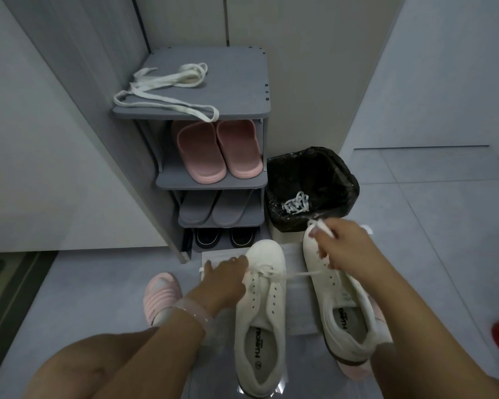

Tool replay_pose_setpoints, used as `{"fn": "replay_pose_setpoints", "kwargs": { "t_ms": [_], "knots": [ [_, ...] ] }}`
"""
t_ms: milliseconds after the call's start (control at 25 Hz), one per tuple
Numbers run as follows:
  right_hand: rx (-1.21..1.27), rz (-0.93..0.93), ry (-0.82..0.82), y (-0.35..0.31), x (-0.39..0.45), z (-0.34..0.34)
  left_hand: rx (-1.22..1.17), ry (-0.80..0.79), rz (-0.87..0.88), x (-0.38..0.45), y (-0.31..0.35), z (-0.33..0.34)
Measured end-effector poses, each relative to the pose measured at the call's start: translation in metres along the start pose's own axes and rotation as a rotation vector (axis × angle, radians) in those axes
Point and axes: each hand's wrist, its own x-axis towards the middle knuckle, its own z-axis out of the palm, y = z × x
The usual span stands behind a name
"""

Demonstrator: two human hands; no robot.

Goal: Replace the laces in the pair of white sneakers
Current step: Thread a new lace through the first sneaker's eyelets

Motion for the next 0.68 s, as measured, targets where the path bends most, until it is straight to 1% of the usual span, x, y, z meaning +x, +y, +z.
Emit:
{"fn": "replay_pose_setpoints", "kwargs": {
  "t_ms": [80, 120, 160, 200, 240, 280, 320, 360, 400, 440, 480, 560, 600, 640, 680],
  "knots": [
    [-0.337, 0.064, -0.186, 0.007, -0.003, 0.003, 0.070, -0.022, -0.006, -0.002, 0.000, 0.005],
    [-0.508, 0.081, -0.225, 0.010, -0.003, 0.005, 0.109, -0.011, -0.003, -0.003, -0.001, -0.001],
    [-0.667, 0.063, -0.198, 0.011, -0.003, 0.007, 0.127, 0.022, 0.019, -0.006, 0.000, -0.011],
    [-0.764, 0.003, -0.119, 0.012, -0.002, 0.011, 0.089, 0.072, 0.064, -0.010, 0.001, -0.023],
    [-0.762, -0.112, -0.062, 0.011, -0.001, 0.016, -0.013, 0.117, 0.130, -0.015, 0.004, -0.035],
    [-0.688, -0.242, -0.094, 0.009, -0.002, 0.024, -0.163, 0.134, 0.207, -0.021, 0.008, -0.046],
    [-0.549, -0.332, -0.190, 0.007, -0.003, 0.033, -0.325, 0.122, 0.290, -0.029, 0.011, -0.055],
    [-0.388, -0.377, -0.305, 0.004, -0.006, 0.045, -0.458, 0.097, 0.358, -0.037, 0.014, -0.063],
    [-0.272, -0.380, -0.393, 0.001, -0.011, 0.054, -0.523, 0.081, 0.391, -0.041, 0.013, -0.066],
    [-0.182, -0.344, -0.413, -0.002, -0.012, 0.057, -0.500, 0.081, 0.391, -0.042, 0.009, -0.068],
    [-0.067, -0.282, -0.362, -0.003, -0.009, 0.054, -0.408, 0.094, 0.368, -0.041, 0.003, -0.069],
    [0.236, -0.116, -0.130, -0.003, -0.001, 0.042, -0.203, 0.107, 0.303, -0.036, -0.012, -0.068],
    [0.415, -0.041, -0.012, -0.001, 0.003, 0.034, -0.151, 0.099, 0.276, -0.032, -0.020, -0.066],
    [0.585, 0.011, 0.066, -0.001, 0.005, 0.028, -0.125, 0.079, 0.258, -0.030, -0.026, -0.063],
    [0.732, 0.041, 0.103, -0.001, 0.007, 0.026, -0.118, 0.046, 0.251, -0.028, -0.029, -0.058]
  ]
}}
